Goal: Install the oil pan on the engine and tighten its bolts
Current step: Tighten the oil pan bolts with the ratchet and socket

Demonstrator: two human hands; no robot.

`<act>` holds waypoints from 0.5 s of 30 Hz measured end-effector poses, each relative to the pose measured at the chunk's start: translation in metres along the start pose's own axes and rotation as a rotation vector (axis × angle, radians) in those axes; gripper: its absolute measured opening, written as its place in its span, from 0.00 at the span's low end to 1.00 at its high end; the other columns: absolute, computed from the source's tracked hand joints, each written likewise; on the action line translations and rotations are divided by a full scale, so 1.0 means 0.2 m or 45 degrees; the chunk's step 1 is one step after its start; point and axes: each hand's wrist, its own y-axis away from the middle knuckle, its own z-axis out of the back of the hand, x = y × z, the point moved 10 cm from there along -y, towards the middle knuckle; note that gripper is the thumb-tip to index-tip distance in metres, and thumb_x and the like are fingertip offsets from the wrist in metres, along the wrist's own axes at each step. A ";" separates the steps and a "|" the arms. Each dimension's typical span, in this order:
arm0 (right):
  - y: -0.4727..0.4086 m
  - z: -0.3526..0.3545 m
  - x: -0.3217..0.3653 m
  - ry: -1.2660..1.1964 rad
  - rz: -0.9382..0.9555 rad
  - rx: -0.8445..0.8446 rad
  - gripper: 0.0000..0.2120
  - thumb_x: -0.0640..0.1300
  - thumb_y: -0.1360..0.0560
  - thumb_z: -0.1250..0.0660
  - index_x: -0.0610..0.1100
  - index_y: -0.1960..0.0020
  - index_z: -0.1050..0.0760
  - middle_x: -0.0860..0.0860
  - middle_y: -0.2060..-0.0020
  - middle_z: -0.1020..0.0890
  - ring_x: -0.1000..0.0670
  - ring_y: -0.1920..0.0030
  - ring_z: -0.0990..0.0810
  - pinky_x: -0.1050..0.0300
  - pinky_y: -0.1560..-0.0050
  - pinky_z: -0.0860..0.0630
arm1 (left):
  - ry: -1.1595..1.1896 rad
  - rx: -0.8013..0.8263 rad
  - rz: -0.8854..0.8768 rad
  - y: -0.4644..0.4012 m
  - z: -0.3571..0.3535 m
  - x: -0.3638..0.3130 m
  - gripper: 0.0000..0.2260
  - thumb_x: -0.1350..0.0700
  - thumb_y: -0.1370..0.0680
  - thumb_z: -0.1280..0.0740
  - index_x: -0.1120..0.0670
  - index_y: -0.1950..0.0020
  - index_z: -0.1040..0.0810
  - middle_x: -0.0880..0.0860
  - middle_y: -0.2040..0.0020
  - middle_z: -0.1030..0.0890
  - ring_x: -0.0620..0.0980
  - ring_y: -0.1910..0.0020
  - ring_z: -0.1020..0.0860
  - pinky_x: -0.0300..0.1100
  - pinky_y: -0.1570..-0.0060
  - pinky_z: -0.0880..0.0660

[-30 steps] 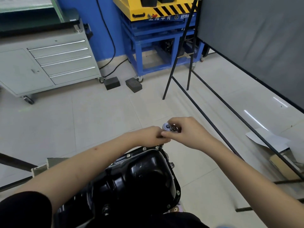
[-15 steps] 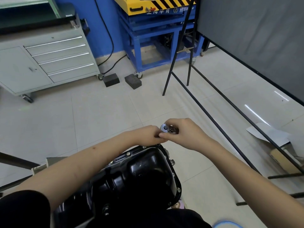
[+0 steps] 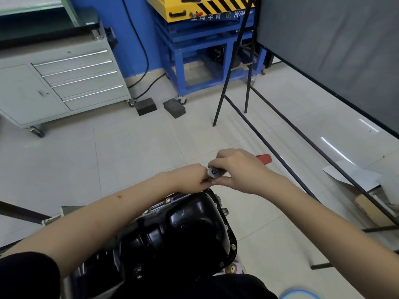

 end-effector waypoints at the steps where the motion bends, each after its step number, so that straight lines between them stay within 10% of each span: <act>1: 0.00 0.01 0.00 0.022 0.007 0.004 0.13 0.53 0.25 0.37 0.47 0.44 0.26 0.50 0.52 0.24 0.48 0.49 0.26 0.58 0.57 0.37 | 0.000 0.017 0.003 0.00 0.00 0.00 0.14 0.55 0.19 0.45 0.64 0.55 0.28 0.62 0.59 0.23 0.54 0.62 0.30 0.43 0.59 0.35; 6: 0.01 0.00 -0.07 0.158 -0.241 -0.072 0.22 0.62 0.26 0.42 0.44 0.46 0.28 0.46 0.52 0.21 0.44 0.50 0.23 0.56 0.61 0.35 | -0.071 -0.032 0.099 -0.01 0.01 0.01 0.16 0.54 0.21 0.44 0.54 0.68 0.36 0.50 0.72 0.32 0.52 0.66 0.32 0.42 0.65 0.38; 15: 0.03 0.03 0.00 0.197 0.068 -0.097 0.10 0.49 0.24 0.39 0.49 0.43 0.27 0.52 0.51 0.21 0.48 0.47 0.25 0.58 0.50 0.34 | -0.050 0.075 0.042 -0.03 -0.02 -0.02 0.14 0.54 0.19 0.45 0.62 0.58 0.29 0.62 0.60 0.24 0.57 0.61 0.29 0.46 0.56 0.31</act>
